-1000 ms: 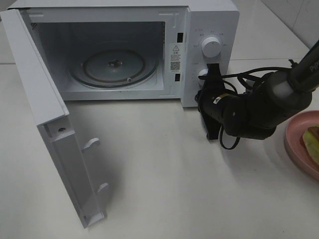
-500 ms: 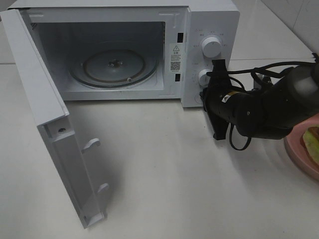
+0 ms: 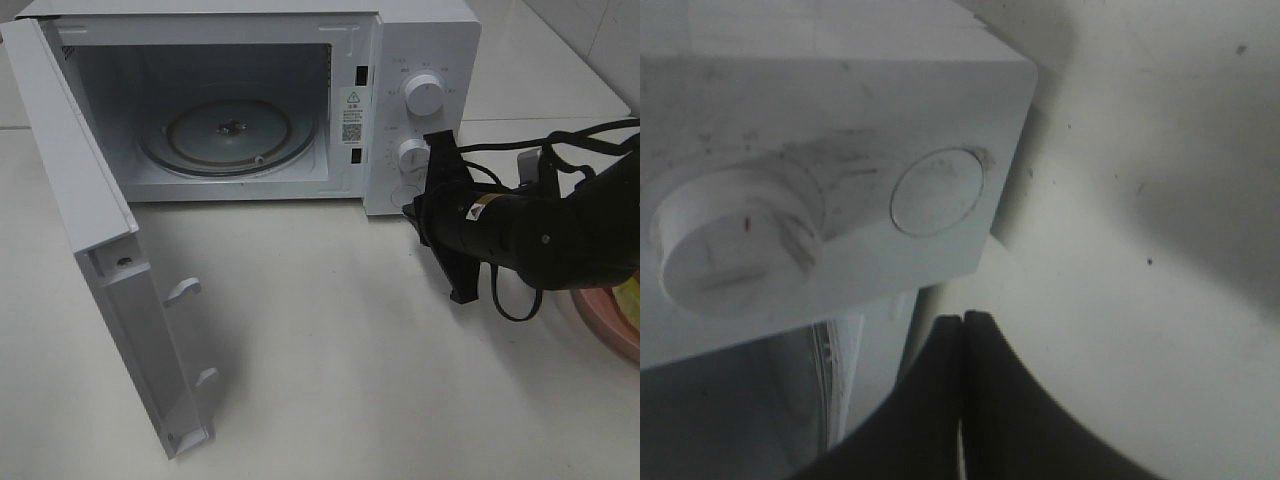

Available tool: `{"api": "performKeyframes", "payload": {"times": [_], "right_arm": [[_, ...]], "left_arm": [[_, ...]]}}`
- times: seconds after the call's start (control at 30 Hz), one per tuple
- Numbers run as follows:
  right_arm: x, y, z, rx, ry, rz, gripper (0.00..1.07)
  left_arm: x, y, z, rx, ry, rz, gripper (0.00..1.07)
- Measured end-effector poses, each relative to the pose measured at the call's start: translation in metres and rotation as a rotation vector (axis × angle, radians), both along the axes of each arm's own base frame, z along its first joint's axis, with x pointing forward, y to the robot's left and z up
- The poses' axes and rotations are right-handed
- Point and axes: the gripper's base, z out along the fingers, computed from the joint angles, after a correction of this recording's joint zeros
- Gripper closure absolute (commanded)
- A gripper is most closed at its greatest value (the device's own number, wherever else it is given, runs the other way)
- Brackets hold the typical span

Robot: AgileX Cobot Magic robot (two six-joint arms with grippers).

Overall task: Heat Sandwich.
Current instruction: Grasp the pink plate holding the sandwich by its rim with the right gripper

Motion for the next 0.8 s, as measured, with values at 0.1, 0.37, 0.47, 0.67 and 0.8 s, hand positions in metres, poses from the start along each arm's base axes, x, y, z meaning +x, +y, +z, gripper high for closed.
{"api": "performKeyframes", "payload": {"times": [0.1,0.37,0.47,0.67,0.8], "right_arm": [[-0.006,0.002,0.005,-0.036,0.02,0.079,1.07],[-0.022,0.005,0.024,-0.264,0.038,0.373,1.07],[-0.027,0.003,0.028,-0.34,0.051,0.436,1.07],[-0.041,-0.006,0.036,-0.585,0.106,0.651,1.06],[-0.053,-0.013,0.043,-0.758,0.142,0.842,1.05]], "left_arm": [[0.0,0.0,0.0,0.0,0.0,0.0,0.07],[0.0,0.0,0.0,0.0,0.0,0.0,0.07],[0.0,0.0,0.0,0.0,0.0,0.0,0.07],[0.0,0.0,0.0,0.0,0.0,0.0,0.07],[0.0,0.0,0.0,0.0,0.0,0.0,0.07]]}}
